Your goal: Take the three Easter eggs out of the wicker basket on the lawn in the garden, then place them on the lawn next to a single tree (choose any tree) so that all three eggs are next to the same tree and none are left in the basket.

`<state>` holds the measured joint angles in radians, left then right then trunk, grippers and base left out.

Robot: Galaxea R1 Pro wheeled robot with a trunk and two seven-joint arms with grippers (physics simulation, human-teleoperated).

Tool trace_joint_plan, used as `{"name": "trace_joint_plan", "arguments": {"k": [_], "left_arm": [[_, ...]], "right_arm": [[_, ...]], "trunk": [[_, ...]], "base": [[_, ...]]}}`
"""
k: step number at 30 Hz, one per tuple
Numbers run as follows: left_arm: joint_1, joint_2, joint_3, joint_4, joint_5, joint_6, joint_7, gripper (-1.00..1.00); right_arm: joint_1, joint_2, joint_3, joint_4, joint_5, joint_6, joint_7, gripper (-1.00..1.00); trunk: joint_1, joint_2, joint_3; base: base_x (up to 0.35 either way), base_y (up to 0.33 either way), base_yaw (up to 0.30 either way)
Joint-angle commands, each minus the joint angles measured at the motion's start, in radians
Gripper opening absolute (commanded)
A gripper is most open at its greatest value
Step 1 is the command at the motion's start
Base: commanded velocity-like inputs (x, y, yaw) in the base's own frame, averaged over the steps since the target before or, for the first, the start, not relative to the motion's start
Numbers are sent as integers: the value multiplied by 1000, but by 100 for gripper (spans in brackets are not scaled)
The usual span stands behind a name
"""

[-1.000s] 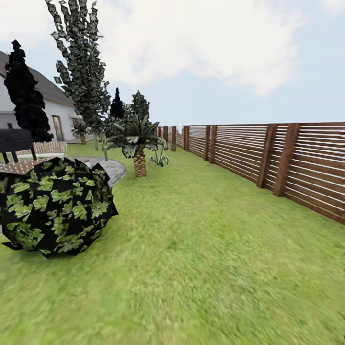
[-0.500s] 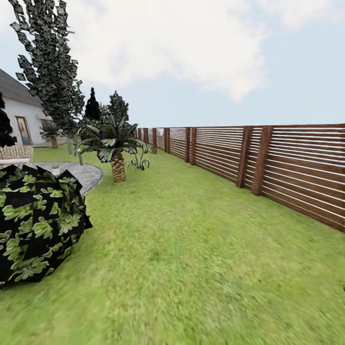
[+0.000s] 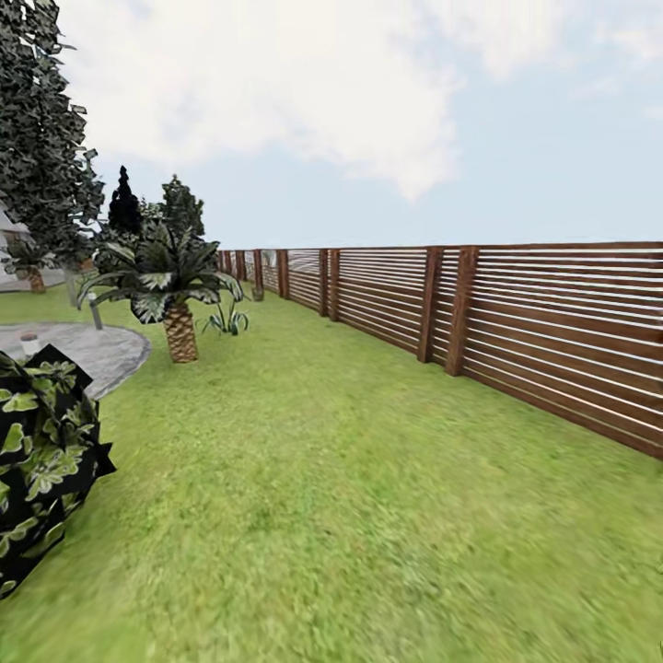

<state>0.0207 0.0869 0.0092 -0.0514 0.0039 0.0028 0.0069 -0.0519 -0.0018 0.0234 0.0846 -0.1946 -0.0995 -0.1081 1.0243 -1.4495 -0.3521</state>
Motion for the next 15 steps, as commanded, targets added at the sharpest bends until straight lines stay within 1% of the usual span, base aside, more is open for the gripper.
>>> {"name": "trace_joint_plan", "arguments": {"k": [1, 13, 15], "left_arm": [[1, 0, 1, -2, 1, 0, 1, 100], [1, -1, 2, -2, 1, 0, 1, 100], [1, -1, 1, -2, 1, 0, 1, 100]], "right_arm": [[-2, 0, 3, 4, -8, -8, 1, 100], [-2, 0, 3, 4, -8, -7, 0, 100], [-2, 0, 3, 4, -9, -7, -4, 100]], "trunk": [[1, 0, 0], [1, 0, 10], [1, 0, 12]], "base": [[328, 0, -258], [328, 0, -257], [328, 0, -185]]}}
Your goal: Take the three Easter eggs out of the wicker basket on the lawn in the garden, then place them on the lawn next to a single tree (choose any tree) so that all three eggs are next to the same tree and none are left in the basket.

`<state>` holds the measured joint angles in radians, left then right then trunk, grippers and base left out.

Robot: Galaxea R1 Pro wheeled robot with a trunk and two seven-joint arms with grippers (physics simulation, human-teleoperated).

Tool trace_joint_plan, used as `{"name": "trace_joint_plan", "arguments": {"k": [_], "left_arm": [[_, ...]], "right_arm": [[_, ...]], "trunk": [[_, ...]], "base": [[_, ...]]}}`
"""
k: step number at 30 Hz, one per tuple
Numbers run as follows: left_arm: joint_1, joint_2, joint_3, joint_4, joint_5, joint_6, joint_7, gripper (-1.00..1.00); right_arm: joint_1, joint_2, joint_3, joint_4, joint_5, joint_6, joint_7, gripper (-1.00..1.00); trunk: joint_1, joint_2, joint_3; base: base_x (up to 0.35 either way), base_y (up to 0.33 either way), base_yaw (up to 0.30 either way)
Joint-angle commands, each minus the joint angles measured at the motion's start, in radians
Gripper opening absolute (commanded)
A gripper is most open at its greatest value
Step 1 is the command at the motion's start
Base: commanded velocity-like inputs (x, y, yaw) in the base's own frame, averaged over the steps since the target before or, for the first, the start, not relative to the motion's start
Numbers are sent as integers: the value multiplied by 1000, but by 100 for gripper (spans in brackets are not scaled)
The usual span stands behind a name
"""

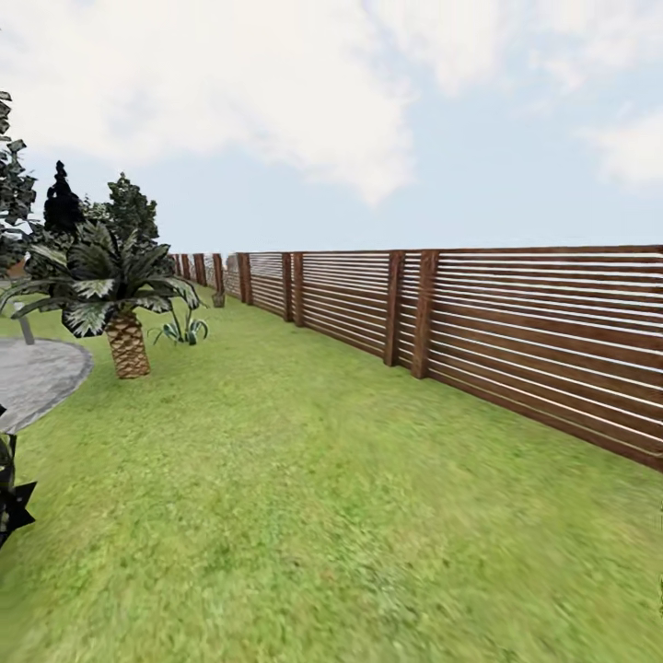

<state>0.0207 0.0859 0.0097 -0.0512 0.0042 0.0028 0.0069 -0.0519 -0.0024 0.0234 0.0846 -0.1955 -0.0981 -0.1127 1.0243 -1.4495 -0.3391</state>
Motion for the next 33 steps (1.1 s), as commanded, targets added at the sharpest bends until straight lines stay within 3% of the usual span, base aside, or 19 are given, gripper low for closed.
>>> {"name": "trace_joint_plan", "arguments": {"k": [1, 22, 33], "left_arm": [[1, 0, 1, -2, 0, 0, 1, 100], [1, 0, 1, -2, 0, 0, 1, 100], [1, 0, 1, -2, 0, 0, 1, 100]], "right_arm": [[-2, 0, 3, 4, -8, -8, 0, 100], [-2, -13, 1, 4, -9, -8, -7, 100], [-2, -28, 1, 4, -9, -8, -7, 100]], "trunk": [[1, -1, 0], [1, -1, 1], [1, -1, 1]], "base": [[328, 0, -123], [328, 0, -9], [328, 0, 195]]}}
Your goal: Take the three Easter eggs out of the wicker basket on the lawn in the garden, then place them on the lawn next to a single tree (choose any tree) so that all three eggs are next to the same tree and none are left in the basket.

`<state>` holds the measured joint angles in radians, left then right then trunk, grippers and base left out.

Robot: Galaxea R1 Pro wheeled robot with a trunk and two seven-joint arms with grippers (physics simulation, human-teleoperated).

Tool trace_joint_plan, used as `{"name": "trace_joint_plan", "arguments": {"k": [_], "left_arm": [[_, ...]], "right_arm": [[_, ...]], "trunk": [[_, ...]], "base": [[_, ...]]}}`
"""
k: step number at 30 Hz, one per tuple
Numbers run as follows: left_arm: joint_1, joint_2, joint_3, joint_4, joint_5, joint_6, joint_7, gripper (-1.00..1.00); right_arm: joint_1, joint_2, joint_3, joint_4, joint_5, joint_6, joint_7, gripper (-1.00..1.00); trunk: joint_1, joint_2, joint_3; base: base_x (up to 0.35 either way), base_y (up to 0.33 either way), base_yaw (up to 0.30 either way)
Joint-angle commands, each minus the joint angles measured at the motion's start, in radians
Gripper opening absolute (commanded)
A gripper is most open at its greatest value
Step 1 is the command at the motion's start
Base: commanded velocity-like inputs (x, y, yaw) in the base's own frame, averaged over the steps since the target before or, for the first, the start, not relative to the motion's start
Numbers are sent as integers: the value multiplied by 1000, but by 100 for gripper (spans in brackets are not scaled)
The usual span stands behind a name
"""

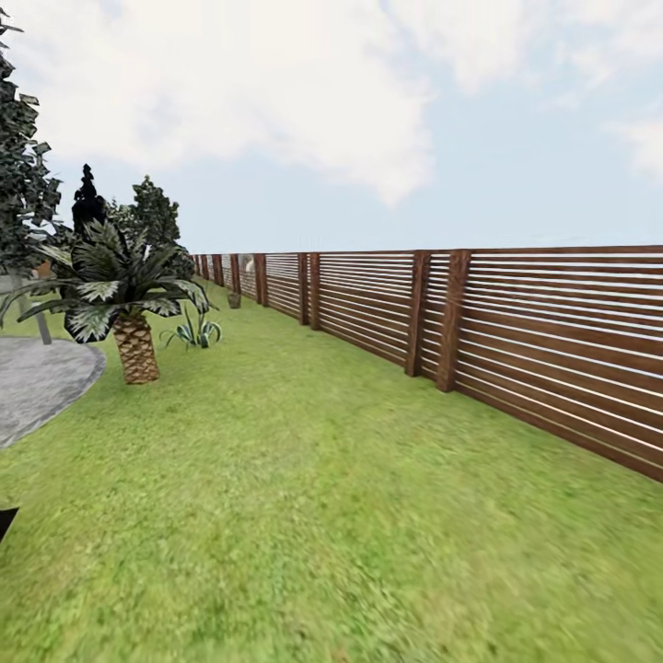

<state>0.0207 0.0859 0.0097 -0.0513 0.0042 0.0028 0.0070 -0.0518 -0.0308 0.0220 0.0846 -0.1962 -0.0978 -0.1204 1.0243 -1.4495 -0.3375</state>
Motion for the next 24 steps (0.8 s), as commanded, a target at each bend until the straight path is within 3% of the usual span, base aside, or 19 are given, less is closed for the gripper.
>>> {"name": "trace_joint_plan", "arguments": {"k": [1, 18, 24], "left_arm": [[1, 0, 1, -2, 0, 0, 1, 100], [1, -2, -1, -1, -2, 0, 1, 100], [1, -2, -1, -1, -2, 0, 1, 100]], "right_arm": [[-2, 0, 3, 4, -8, -8, 1, 100], [-2, -9, -4, 3, -16, -9, 9, 100], [-2, -2, -3, 3, -16, 10, 12, 100]], "trunk": [[1, -1, -1], [1, -1, -1], [1, -1, -1]], "base": [[328, 0, 109], [322, 0, 11], [132, 0, 0]]}}
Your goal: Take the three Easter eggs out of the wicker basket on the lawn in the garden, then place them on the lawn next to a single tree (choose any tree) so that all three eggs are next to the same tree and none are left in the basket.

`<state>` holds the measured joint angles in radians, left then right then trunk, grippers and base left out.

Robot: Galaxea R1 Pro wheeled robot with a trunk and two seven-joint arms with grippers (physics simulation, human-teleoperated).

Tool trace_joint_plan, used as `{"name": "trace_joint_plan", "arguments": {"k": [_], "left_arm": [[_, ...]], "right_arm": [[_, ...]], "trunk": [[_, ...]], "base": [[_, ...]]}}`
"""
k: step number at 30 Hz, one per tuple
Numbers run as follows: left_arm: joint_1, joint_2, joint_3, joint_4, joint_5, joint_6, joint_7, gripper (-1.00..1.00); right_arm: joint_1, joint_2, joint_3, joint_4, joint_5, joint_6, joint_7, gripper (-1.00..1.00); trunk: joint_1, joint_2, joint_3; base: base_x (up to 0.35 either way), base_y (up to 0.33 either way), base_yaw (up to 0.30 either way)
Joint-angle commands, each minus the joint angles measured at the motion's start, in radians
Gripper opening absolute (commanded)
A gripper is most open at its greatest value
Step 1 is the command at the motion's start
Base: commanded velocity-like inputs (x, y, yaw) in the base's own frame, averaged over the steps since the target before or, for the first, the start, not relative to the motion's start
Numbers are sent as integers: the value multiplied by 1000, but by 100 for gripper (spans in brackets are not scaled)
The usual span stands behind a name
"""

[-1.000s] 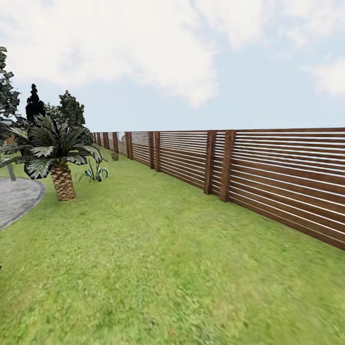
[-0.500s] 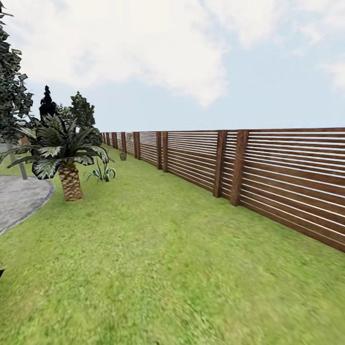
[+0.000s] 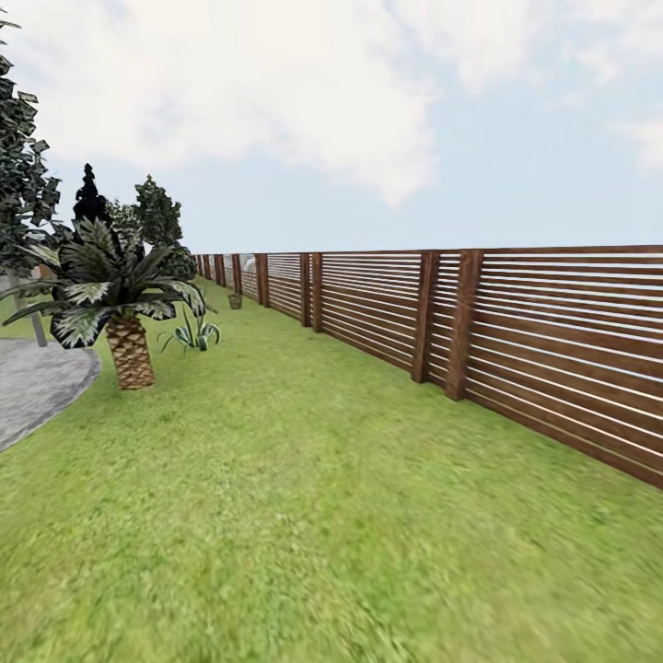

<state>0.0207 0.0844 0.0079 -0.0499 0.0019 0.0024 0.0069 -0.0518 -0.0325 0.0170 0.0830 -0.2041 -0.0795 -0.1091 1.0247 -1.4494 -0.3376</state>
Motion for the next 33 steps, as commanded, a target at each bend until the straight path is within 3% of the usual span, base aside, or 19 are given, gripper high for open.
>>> {"name": "trace_joint_plan", "arguments": {"k": [1, 33], "left_arm": [[1, 0, 1, -2, 1, 0, 1, 100], [1, 3, 2, -4, 3, 1, 1, 100]], "right_arm": [[-2, 1, 2, 4, -7, -6, 0, 100], [-2, -3, 9, 6, 0, 0, -9, 100]], "trunk": [[0, -1, -1], [0, -1, -1]], "base": [[172, 0, 0], [312, 0, 0]]}}
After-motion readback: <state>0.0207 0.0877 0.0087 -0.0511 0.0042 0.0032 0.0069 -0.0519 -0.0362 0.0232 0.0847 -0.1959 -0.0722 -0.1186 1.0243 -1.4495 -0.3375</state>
